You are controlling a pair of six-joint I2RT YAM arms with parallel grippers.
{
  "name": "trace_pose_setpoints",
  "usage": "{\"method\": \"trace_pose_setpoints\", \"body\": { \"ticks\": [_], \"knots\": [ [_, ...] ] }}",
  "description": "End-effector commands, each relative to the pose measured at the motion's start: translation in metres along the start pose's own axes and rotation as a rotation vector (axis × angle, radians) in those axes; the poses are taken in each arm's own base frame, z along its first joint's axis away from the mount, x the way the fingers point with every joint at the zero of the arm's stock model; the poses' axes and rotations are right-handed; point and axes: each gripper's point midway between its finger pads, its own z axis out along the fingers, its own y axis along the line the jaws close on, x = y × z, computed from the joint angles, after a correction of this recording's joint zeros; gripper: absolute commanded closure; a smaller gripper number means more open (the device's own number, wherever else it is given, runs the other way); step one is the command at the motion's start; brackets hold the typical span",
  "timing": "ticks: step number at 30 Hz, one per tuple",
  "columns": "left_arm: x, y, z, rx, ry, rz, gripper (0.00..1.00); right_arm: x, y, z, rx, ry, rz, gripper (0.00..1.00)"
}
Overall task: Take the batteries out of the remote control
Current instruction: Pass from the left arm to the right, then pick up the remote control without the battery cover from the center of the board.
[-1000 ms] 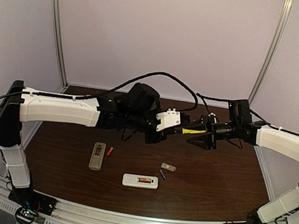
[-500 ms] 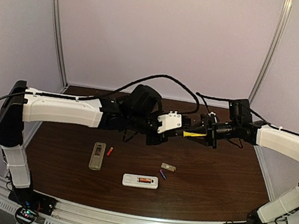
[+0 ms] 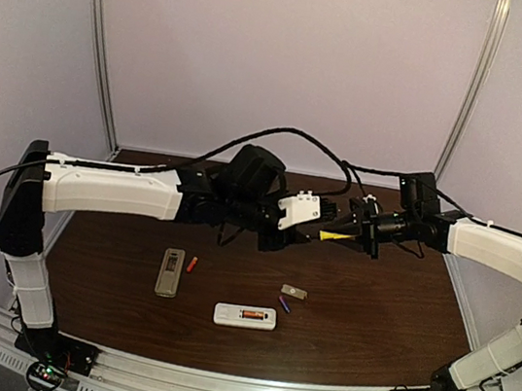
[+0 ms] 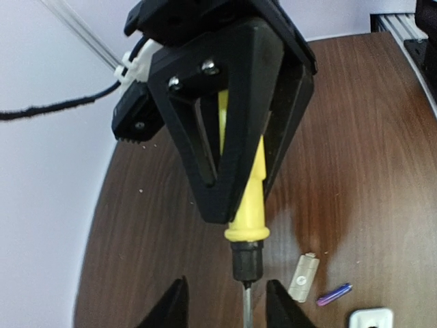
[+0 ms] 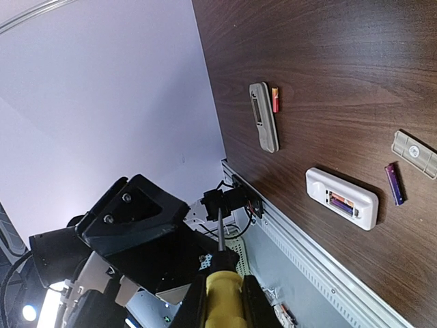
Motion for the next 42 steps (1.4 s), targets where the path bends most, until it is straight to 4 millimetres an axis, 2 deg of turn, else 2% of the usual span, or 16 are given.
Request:
{"method": "trace_pose_setpoints", "body": {
  "ticks": [1, 6, 16, 23, 28, 31, 42],
  "knots": [
    [-0.017, 0.010, -0.016, -0.031, -0.033, 0.003, 0.45, -0.001, 0.018, -0.005, -0.015, -0.022, -0.061, 1.00],
    [-0.008, 0.007, -0.039, -0.043, -0.022, -0.033, 0.35, 0.001, 0.026, -0.009, -0.018, -0.036, -0.120, 1.00],
    [0.014, 0.005, -0.085, -0.041, 0.001, -0.155, 0.32, 0.008, 0.031, -0.017, 0.010, -0.056, -0.230, 1.00],
    [0.026, 0.017, -0.109, -0.118, -0.006, -0.276, 0.26, 0.015, 0.034, -0.023, 0.053, -0.042, -0.287, 1.00],
    [0.037, 0.024, -0.119, -0.134, 0.011, -0.392, 0.14, 0.022, 0.038, -0.031, 0.098, -0.047, -0.347, 1.00],
    [0.045, 0.019, -0.119, -0.116, 0.020, -0.444, 0.10, 0.025, 0.038, -0.035, 0.116, -0.054, -0.367, 1.00],
    [0.046, -0.006, -0.126, -0.007, 0.000, -0.571, 0.08, 0.035, 0.014, -0.040, 0.186, -0.061, -0.330, 1.00]
  ]
}}
